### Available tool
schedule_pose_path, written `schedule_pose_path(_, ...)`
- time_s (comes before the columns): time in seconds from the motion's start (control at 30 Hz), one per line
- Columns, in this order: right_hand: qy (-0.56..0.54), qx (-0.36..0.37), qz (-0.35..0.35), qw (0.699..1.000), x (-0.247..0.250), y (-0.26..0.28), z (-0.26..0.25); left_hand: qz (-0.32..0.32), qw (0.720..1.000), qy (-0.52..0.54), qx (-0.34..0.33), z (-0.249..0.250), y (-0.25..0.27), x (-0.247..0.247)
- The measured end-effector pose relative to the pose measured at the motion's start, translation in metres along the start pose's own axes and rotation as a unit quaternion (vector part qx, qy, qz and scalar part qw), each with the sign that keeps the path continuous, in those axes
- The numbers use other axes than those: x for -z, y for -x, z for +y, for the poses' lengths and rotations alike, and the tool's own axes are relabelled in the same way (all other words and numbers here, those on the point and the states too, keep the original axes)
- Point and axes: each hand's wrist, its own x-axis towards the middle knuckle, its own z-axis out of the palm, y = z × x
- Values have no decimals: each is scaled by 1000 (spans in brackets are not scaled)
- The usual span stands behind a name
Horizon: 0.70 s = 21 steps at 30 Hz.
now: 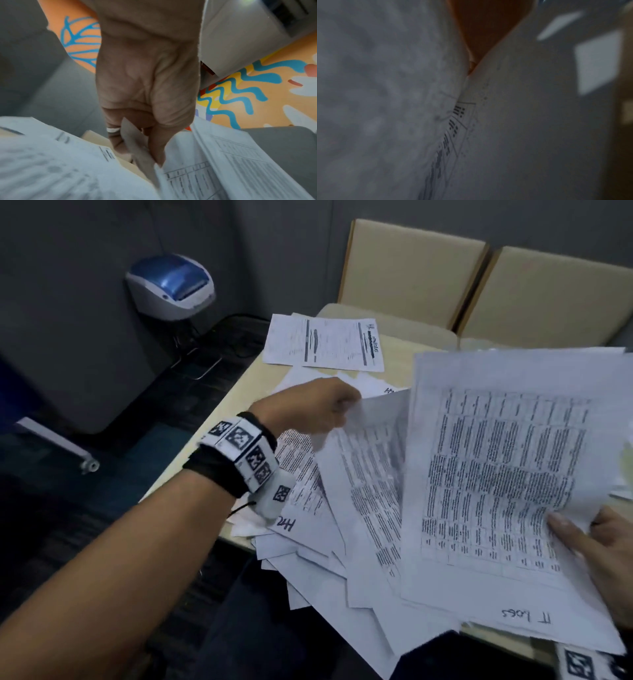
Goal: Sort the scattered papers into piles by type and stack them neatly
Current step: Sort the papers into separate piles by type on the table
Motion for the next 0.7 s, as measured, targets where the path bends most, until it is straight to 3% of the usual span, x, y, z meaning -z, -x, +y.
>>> schedule_pose_path(0.1,-105,-12,-13,994,-17,-1,-7,-20,995,53,-83,34,-27,-8)
schedule_pose_path(0.23,-94,5,-10,995,-15,-3,0,-22,961,238,-139,69,-46,-14)
schedule_pose_path(0.3,-103,4,21,994,-9,-5,6,-3,965,240,-102,67,-55,-10)
schedule_pose_path(0.37,-118,4,42,992,-1,-7,10,-28,997,71,-10,53,-58,-7)
schedule_pose_path(0.4,-130,-6,48,990,3,-7,17,-57,996,-47,54,43,-58,-9)
schedule_pose_path(0.47,-149,-36,47,987,9,-7,25,-101,963,-197,156,24,-52,-18)
schedule_pose_path(0.57,-77,-46,29,996,9,-4,21,-74,970,-157,168,11,-52,-28)
schedule_pose_path(0.7,-92,-32,-9,995,0,-2,9,-55,983,-36,174,14,-52,-25)
